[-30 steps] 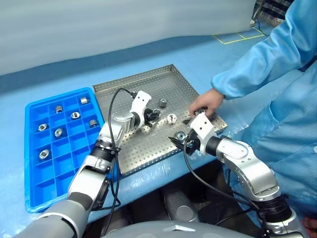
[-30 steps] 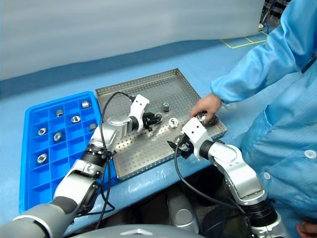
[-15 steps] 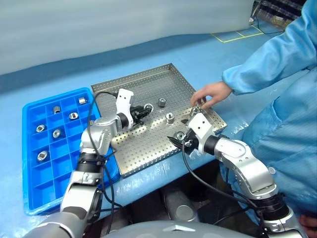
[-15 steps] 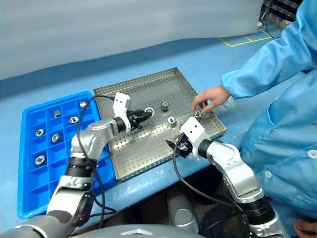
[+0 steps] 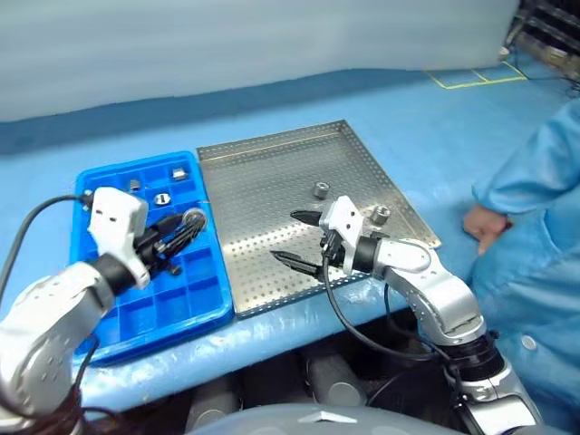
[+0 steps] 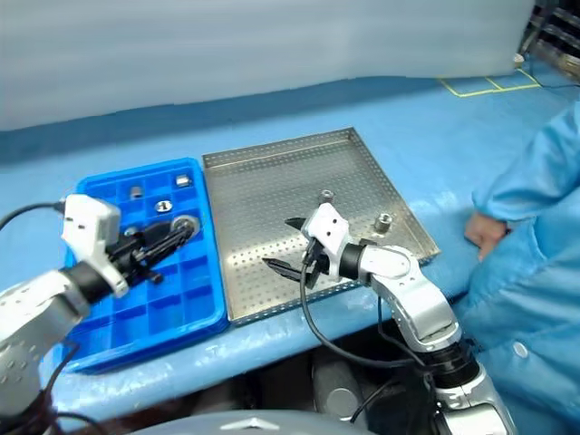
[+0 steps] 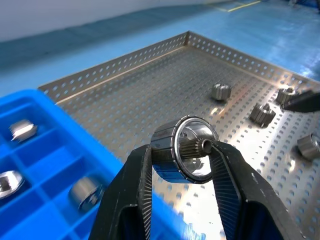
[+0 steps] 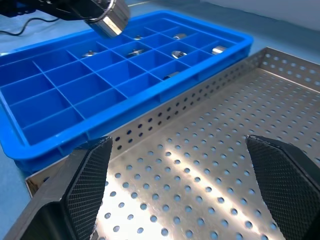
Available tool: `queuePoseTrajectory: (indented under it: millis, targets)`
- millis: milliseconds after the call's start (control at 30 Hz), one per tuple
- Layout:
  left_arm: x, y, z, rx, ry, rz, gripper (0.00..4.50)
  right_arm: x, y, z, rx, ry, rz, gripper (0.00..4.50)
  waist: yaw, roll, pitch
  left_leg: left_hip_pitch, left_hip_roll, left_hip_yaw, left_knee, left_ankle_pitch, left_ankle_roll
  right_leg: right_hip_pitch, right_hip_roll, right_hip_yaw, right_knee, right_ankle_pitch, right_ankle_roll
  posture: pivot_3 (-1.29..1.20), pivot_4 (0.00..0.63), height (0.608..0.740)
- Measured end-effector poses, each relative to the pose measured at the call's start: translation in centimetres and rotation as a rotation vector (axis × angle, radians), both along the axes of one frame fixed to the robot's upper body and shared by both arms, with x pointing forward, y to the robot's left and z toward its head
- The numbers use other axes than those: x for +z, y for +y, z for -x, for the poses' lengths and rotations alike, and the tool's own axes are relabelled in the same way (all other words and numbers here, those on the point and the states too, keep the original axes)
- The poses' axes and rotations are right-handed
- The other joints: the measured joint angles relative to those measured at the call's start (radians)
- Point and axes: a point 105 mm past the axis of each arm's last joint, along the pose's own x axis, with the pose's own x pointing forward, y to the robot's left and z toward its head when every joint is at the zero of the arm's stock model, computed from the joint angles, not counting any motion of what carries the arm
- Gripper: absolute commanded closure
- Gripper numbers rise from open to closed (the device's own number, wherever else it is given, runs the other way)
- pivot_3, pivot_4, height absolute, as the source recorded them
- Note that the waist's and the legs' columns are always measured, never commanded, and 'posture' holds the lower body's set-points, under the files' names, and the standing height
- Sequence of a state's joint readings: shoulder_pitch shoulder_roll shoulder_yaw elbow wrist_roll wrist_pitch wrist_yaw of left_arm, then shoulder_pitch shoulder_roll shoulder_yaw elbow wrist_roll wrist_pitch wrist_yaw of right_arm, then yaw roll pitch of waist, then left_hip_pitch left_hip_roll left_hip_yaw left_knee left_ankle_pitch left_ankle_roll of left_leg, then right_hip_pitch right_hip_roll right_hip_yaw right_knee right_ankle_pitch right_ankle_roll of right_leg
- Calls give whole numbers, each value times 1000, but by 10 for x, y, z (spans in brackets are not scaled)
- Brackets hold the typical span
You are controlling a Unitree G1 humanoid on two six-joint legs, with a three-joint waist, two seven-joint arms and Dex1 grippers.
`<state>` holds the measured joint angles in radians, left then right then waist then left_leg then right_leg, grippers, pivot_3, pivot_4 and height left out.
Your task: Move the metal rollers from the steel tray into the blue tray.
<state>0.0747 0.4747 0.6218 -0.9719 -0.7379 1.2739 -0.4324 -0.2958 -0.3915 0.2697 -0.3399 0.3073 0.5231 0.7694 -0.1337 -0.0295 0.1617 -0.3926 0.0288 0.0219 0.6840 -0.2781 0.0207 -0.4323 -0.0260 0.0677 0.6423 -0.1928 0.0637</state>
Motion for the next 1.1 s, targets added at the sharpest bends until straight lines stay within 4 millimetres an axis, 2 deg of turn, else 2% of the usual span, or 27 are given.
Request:
queuePoseTrajectory:
  millis: [67,200,333,533,667,833,967,1100]
  targets:
    - [-9,18,18,91,53,-19,3114,-2,6,0,32,11,-8,0,41,0,0,0,0,0,-1,0,0,0,0,-1,0,0,-3,116,150,740]
    - [-22,41,39,220,129,-30,3114,-6,13,2,72,28,-4,0,113,-1,0,0,0,0,0,1,-1,1,-1,-3,0,-2,-6,167,150,740]
    - [-33,50,53,315,172,-11,3114,-10,14,3,92,42,7,0,151,-1,0,1,0,0,1,1,-1,2,-3,-3,-1,-4,-3,173,150,740]
    - [-49,49,57,355,236,-34,3114,-11,13,1,90,42,18,0,162,-1,0,1,-2,1,1,1,-2,2,0,-4,-1,-4,-3,150,150,740]
    - [-57,55,53,391,257,-55,1751,-11,10,0,80,42,29,0,161,-1,0,1,-2,1,0,1,-2,1,1,-5,-1,-5,-5,137,150,740]
    - [-55,56,47,392,231,-47,102,-11,8,-2,58,37,29,0,160,-1,1,1,-2,1,-1,1,-3,1,0,-5,-1,-3,-8,131,150,740]
    - [-42,47,35,340,145,26,102,-11,5,-4,40,31,37,0,161,-1,1,1,-2,0,0,1,-3,1,0,-6,-1,-3,-8,89,150,740]
    - [4,4,10,86,-105,193,102,-5,3,-5,13,3,35,0,162,0,0,0,-2,1,1,2,-4,2,0,-7,-1,-2,-9,27,150,740]
